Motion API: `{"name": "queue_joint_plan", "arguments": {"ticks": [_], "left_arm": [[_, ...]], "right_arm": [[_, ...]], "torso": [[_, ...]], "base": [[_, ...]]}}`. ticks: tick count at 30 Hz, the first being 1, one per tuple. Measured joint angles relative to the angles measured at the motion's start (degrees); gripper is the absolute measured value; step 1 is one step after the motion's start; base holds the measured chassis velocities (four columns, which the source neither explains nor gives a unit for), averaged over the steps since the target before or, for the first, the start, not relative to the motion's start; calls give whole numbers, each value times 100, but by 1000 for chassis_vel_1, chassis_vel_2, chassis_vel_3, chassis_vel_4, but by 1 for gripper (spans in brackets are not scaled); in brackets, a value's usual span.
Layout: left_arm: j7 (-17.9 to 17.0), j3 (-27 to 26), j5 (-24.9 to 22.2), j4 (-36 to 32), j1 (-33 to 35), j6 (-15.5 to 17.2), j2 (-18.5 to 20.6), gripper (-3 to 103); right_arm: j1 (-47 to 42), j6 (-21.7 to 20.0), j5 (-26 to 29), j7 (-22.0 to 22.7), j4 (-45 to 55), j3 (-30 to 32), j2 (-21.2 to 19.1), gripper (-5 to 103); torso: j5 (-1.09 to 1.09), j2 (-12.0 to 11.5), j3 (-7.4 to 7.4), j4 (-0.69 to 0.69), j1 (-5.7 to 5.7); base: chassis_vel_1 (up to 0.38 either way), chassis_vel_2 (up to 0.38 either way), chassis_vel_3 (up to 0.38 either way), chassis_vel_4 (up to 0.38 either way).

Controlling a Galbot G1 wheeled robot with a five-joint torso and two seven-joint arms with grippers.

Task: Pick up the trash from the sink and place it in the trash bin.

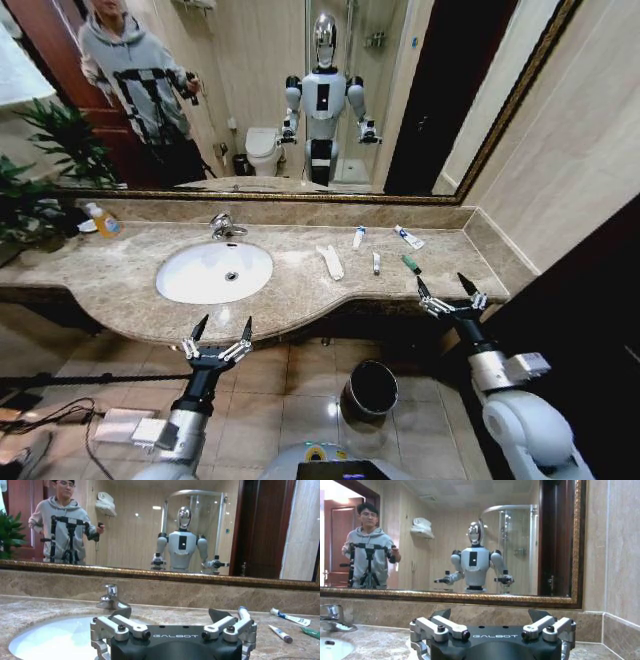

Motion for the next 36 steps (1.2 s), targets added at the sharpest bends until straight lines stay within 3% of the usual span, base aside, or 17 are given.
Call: {"name": "queue_joint_plan", "arguments": {"ticks": [17,30,36], "left_arm": [[0,0,0,0,0,0,0,100],[0,0,0,0,0,0,0,100],[0,0,0,0,0,0,0,100]], "right_arm": [[302,-16,81,-48,-377,6,-185,100],[370,-50,22,-83,-447,-34,-83,100],[748,-189,6,-80,-824,-127,-279,100]], "torso": [[0,0,0,0,0],[-1,0,0,-1,0],[0,0,0,0,0]], "base": [[0,0,0,0],[0,0,0,0],[0,0,0,0]]}}
